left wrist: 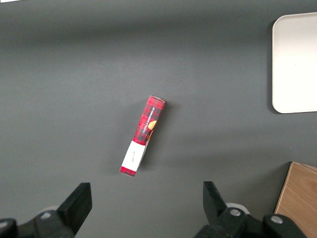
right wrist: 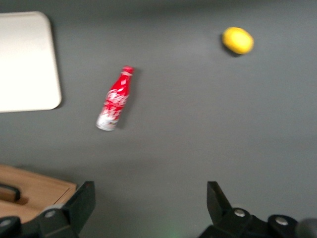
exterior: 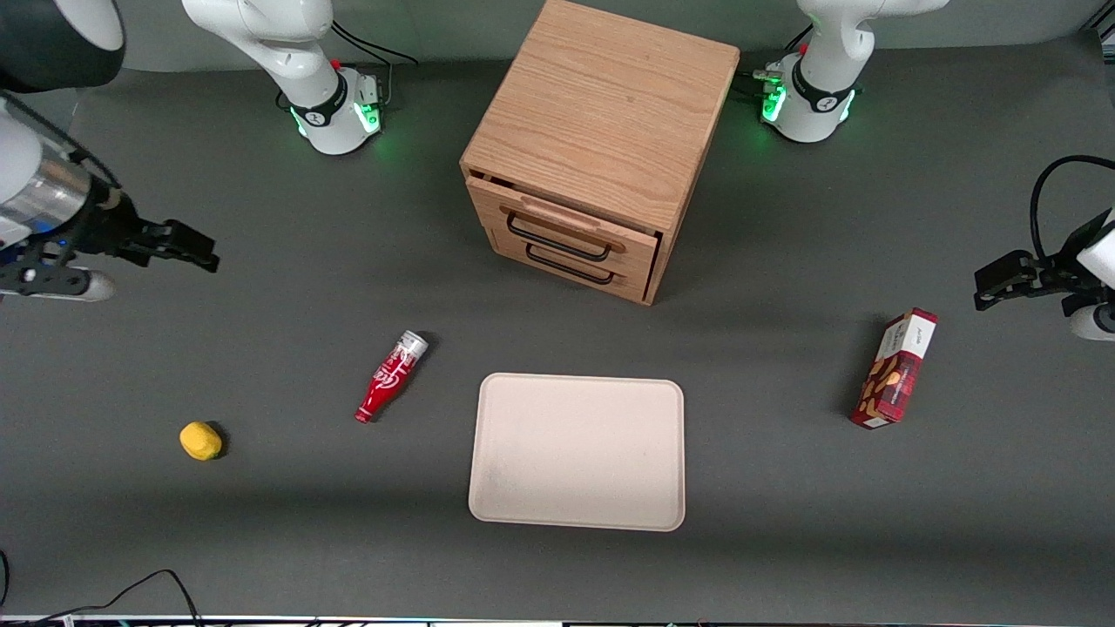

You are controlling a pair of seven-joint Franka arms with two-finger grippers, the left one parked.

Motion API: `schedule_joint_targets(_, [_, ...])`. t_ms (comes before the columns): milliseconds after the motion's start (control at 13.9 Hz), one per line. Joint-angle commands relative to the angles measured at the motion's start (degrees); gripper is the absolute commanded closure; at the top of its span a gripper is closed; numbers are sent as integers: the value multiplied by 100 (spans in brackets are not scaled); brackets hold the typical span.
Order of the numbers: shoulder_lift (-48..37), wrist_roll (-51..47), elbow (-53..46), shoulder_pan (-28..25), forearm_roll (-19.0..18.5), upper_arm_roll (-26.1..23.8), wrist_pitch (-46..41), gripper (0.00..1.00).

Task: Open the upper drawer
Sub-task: 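Move the right gripper toward the upper drawer's black handle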

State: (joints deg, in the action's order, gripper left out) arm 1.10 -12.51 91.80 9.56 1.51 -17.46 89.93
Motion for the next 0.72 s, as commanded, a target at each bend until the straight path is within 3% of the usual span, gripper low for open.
schedule_joint_targets(0, [424,457,-592,-94,147,-774,-246,0])
schedule_joint_targets(144, [837,1624,-882,-470,156,-1249,-301,0])
schedule_joint_targets(361, [1820,2164,-1593,-1015,148,-1716,-248,0])
schedule_joint_targets(649, [2639,2418,-1947,-1815,148,-1752,320,0])
